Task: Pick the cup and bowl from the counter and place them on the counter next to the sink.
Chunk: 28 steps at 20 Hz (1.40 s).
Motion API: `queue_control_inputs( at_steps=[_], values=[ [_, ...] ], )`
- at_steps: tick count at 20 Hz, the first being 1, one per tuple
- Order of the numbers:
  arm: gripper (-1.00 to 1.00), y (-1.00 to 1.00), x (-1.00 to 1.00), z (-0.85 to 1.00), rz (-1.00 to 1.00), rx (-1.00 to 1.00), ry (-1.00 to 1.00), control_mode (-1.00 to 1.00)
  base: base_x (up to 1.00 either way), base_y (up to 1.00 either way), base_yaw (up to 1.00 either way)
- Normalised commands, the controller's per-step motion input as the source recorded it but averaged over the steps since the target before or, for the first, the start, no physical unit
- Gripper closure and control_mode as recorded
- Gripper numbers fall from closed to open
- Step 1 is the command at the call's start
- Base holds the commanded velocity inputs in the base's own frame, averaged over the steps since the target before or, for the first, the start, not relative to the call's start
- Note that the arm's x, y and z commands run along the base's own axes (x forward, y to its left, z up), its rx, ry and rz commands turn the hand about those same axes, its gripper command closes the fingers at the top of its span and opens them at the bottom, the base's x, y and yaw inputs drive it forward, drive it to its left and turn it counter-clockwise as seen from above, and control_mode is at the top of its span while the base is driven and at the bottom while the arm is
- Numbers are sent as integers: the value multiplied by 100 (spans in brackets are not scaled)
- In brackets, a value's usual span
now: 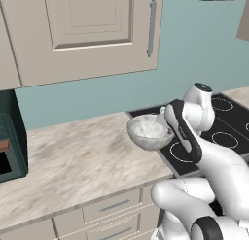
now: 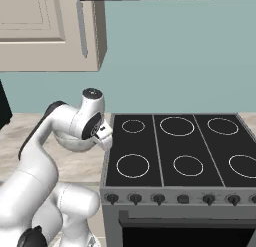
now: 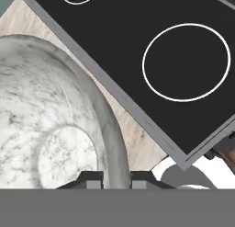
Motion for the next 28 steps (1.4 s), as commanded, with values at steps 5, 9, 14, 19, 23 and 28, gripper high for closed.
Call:
queue_control_inputs(
  at_steps=[5, 9, 14, 19, 23, 28],
  values=[
    [100, -27, -65, 0, 0, 0, -11, -100, 0, 0, 0],
    [100, -6, -52, 11, 2, 0, -12, -100, 0, 0, 0],
    [100, 0, -31, 14, 3, -1, -7, -100, 0, 0, 0],
    [100, 0, 0, 0, 0, 0, 0, -100, 0, 0, 0],
    [100, 0, 0, 0, 0, 0, 0, -100, 0, 0, 0],
    [100, 0, 0, 0, 0, 0, 0, 100, -12, 0, 0]
  ],
)
